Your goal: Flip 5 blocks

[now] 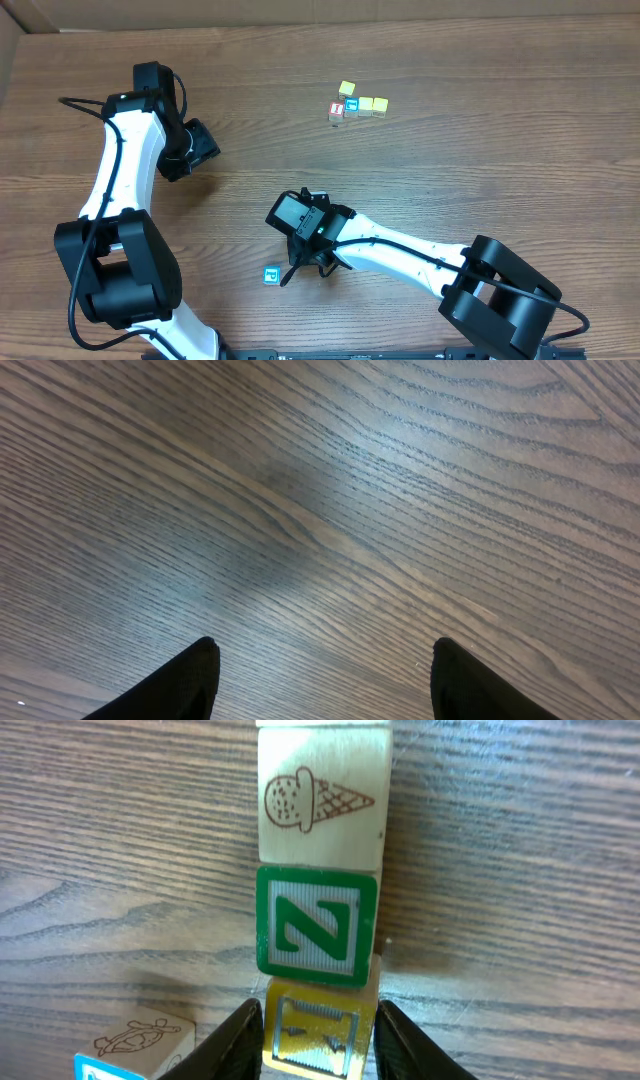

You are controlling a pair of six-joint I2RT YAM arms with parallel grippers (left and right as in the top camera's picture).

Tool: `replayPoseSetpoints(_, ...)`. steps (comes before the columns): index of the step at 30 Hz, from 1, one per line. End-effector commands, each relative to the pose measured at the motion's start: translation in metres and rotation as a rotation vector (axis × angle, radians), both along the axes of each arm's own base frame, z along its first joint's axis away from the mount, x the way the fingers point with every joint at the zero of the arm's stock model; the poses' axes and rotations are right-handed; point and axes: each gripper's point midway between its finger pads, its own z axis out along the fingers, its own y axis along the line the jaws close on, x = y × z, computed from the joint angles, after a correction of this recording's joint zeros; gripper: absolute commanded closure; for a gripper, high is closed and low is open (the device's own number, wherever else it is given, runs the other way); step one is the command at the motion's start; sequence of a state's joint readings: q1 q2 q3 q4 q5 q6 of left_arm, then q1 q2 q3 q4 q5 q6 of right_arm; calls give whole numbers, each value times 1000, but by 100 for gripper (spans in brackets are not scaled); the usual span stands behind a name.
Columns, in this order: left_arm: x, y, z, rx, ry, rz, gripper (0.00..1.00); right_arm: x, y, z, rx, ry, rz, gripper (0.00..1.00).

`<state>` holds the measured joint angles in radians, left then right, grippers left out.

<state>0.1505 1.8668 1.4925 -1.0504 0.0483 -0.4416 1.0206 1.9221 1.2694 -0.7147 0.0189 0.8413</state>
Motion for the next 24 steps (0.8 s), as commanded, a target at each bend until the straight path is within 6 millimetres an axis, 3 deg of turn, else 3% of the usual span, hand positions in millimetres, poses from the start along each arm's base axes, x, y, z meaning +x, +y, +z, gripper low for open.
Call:
replayPoseSetpoints(1,3,1,0,7,-2,-1,40,8,1,1,-6,-35,-2,60)
replayPoseSetpoints(4,3,1,0,7,-1,-1,40,8,1,1,-5,-36,-2,48)
replayPoseSetpoints(8,3,1,0,7,-2,-1,40,8,2,1,-2,-38,-2,43)
replayPoseSetpoints(16,4,1,0,7,-3,-1,40,15,18,22,46,-62,55,43)
replayPoseSetpoints(24,3,1,0,7,-1,-1,40,33,16,35,52,-106,86,43)
